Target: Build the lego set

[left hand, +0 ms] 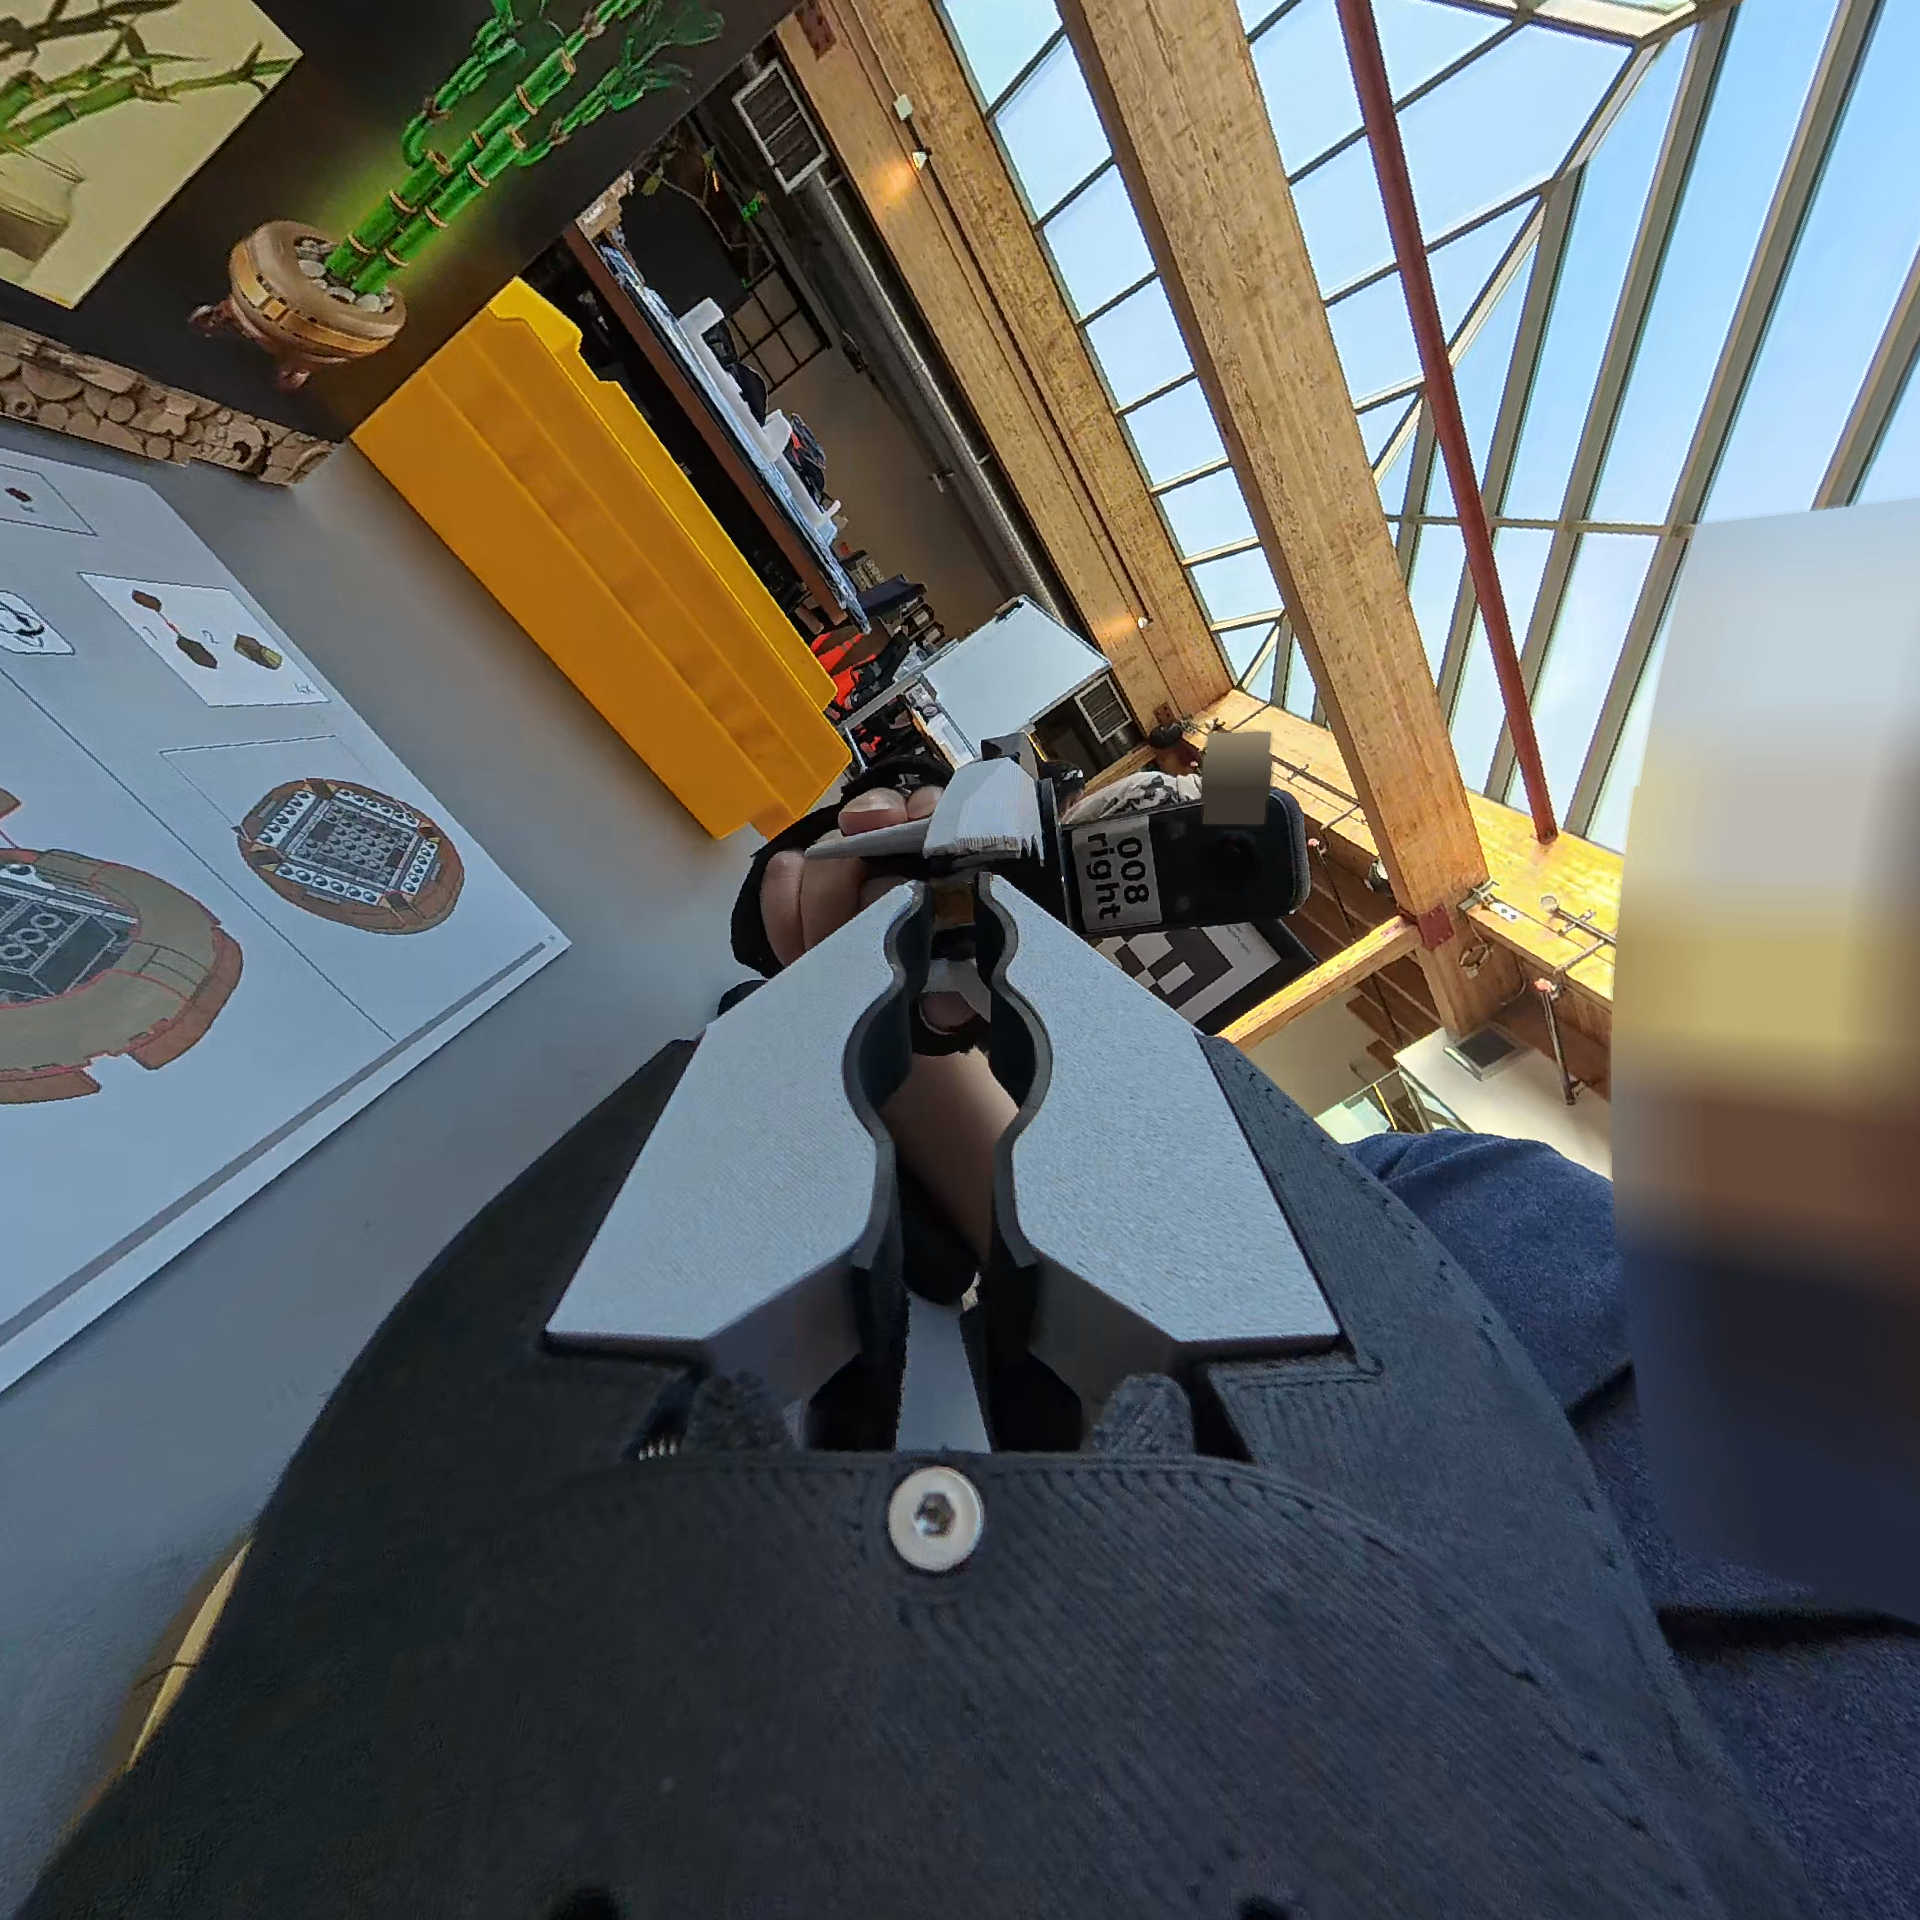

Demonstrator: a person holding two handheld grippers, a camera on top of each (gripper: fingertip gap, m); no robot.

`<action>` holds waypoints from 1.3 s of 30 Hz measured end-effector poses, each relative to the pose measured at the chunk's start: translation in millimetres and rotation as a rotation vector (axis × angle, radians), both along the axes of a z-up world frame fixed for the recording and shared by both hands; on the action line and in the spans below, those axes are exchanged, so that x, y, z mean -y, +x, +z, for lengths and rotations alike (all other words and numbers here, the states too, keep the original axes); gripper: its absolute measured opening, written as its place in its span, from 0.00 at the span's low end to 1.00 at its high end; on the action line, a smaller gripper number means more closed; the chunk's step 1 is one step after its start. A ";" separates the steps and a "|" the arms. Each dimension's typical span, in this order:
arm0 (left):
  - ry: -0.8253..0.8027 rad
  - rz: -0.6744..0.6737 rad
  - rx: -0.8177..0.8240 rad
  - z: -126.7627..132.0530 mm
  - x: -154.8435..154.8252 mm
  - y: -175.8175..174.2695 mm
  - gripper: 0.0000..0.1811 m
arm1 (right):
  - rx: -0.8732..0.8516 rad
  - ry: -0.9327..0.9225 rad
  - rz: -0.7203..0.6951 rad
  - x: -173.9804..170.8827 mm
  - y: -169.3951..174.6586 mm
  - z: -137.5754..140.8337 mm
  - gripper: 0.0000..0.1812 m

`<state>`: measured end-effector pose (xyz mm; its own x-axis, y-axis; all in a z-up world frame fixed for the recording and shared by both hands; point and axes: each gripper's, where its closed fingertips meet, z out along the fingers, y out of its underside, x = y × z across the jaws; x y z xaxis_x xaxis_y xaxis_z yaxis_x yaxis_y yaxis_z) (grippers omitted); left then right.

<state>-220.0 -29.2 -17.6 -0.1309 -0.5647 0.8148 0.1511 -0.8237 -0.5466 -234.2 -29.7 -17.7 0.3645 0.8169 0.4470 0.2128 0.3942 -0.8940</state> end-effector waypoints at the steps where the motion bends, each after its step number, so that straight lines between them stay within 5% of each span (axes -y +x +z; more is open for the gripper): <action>1: 0.000 -0.001 0.001 -0.1 0.4 0.1 0.03 | 0.011 0.002 -0.002 -0.1 0.3 -1.1 0.07; 7: 0.013 0.009 -0.025 -5.0 -0.6 -1.0 0.04 | 0.055 -0.013 0.006 0.4 1.8 -5.3 0.04; 9: 0.034 0.067 -0.052 -6.4 -7.0 -6.2 0.16 | 0.139 -0.066 0.016 -0.9 10.1 -14.9 0.04; 15: 0.171 0.173 -0.244 -4.6 7.1 -43.4 0.19 | 0.462 -0.320 -0.132 -12.2 71.9 -68.7 0.04; 23: 0.247 0.348 -0.501 -4.3 28.6 -120.4 0.17 | 0.876 -0.595 -0.157 25.2 103.4 -140.7 0.04; 31: 0.230 0.396 -0.413 25.6 42.5 -154.2 0.16 | 0.911 -0.613 -0.166 27.8 94.7 -144.1 0.04; 39: 0.283 0.455 -0.475 30.0 37.6 -170.4 0.17 | 0.737 -0.675 -0.038 28.0 86.1 -142.9 0.10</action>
